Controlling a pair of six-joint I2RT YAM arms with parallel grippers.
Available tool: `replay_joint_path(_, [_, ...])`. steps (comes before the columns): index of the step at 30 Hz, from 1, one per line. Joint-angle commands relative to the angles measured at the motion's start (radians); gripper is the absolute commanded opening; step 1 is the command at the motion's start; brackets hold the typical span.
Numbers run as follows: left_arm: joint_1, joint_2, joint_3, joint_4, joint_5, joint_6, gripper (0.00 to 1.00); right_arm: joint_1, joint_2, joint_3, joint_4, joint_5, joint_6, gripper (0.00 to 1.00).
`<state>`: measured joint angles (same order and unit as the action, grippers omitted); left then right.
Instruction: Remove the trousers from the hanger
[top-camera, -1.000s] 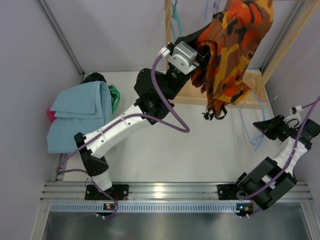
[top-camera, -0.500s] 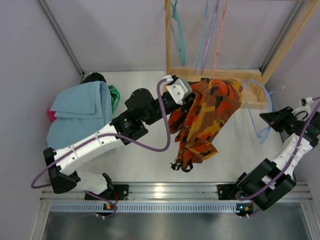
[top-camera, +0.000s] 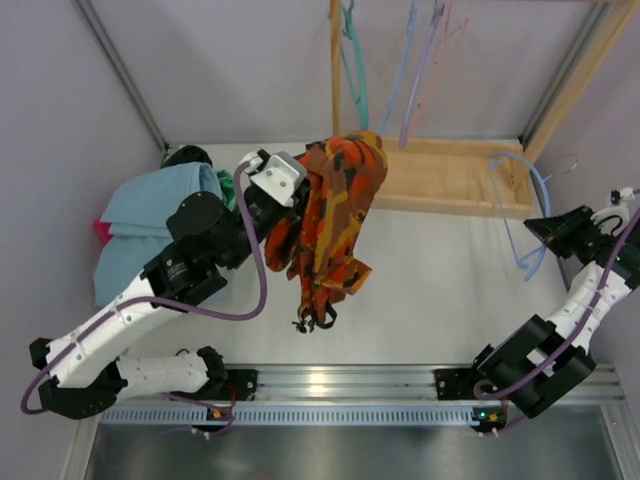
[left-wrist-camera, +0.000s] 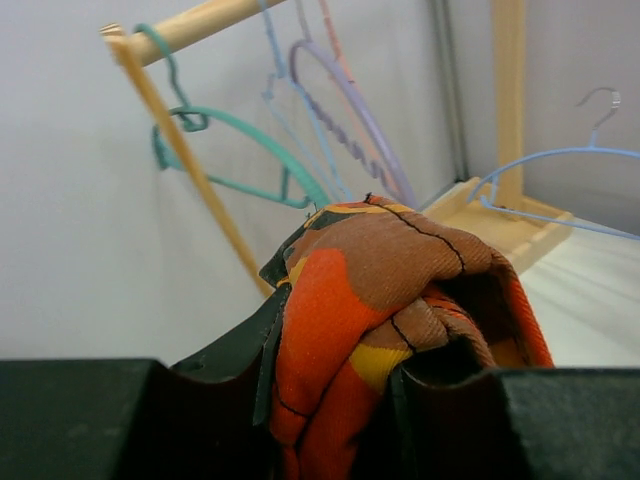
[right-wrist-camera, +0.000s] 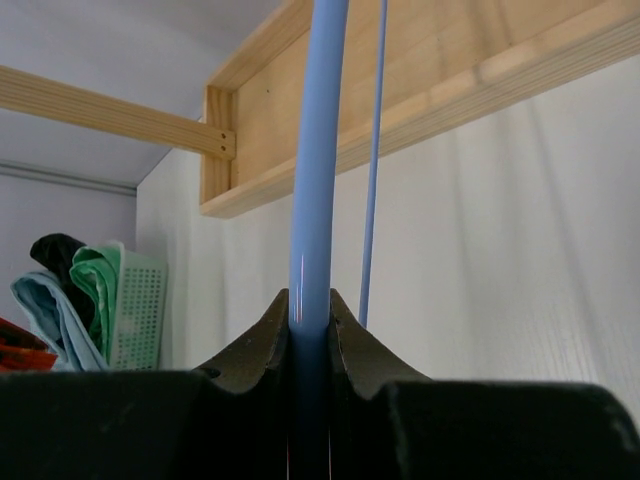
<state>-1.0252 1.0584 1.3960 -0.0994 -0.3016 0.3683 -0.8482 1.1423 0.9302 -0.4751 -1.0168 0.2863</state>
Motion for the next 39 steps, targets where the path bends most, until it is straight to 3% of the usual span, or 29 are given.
replay_joint_path(1, [0.054,-0.035,0.124,0.072,-0.117,0.031,0.00,0.012,0.000,0.068,0.070,-0.028,0.013,0.00])
replay_joint_path(17, [0.555,-0.103,0.201,0.067,-0.254,-0.100,0.00,0.055,0.011,0.078,0.151,0.001,0.117,0.00])
replay_joint_path(28, [0.944,-0.245,0.279,-0.149,-0.257,-0.267,0.00,0.104,0.040,0.090,0.201,0.021,0.155,0.00])
replay_joint_path(32, [1.088,-0.317,0.236,-0.197,-0.335,-0.235,0.00,0.121,0.068,0.114,0.198,0.023,0.157,0.00])
replay_joint_path(39, [1.186,-0.341,0.164,-0.198,-0.521,-0.114,0.00,0.156,0.106,0.174,0.170,0.034,0.146,0.00])
